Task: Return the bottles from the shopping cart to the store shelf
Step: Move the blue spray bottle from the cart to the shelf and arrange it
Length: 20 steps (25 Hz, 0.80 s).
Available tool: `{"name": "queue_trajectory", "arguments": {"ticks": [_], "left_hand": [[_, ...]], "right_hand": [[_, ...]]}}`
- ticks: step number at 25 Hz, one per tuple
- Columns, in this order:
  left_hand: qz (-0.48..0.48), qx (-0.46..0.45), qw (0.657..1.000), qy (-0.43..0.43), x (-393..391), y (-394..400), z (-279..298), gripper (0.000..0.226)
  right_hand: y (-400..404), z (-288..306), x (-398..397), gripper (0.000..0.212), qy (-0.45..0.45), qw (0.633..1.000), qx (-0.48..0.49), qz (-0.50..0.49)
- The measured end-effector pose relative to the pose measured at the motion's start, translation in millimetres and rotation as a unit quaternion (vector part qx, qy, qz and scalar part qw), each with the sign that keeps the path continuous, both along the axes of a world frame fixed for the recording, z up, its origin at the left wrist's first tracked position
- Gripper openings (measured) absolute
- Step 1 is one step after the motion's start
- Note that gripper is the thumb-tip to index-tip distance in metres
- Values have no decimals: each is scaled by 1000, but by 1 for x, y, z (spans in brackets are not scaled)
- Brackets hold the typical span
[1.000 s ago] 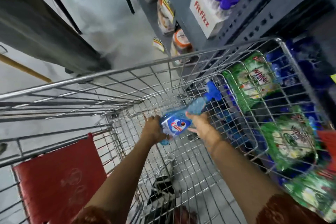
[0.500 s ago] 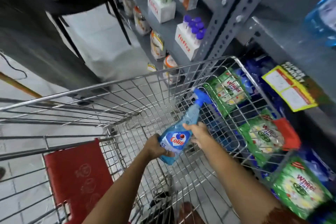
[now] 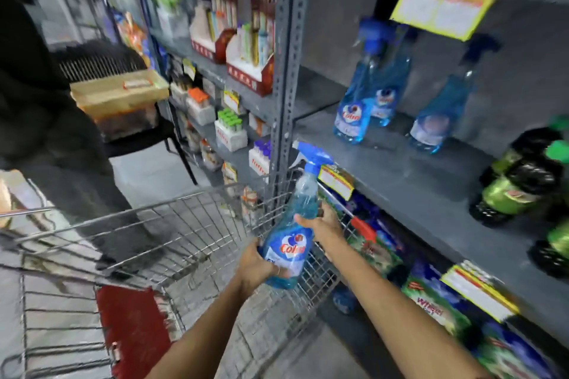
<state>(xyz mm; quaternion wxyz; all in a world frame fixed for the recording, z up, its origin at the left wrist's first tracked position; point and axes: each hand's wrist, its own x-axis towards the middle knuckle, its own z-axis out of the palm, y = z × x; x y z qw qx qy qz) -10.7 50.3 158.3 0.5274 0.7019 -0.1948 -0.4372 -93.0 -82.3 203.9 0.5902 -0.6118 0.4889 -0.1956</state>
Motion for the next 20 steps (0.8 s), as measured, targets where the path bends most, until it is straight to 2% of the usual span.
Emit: {"name": "queue_trajectory", "arguments": {"ticks": [5, 8, 12, 15, 20], "left_hand": [[-51, -43, 997, -41, -44, -8, 51, 96], [-68, -81, 993, -48, -69, -15, 75, 77], [-99, -133, 985, -54, -91, -37, 90, 75], [-111, -131, 982, -83, -99, -63, 94, 56], [-139, -122, 969, -161, -96, -127, 105, 57]], "right_hand": [[6, 65, -62, 48, -73, 995, -63, -7], [9, 94, -94, 33, -90, 991, -97, -17], [4, 120, -126, 38, -87, 985, -141, -52], [-10, 131, -139, 38, -77, 980, -175, -58], [-54, 141, -141, 40, -61, 964, -234, -108]]}}
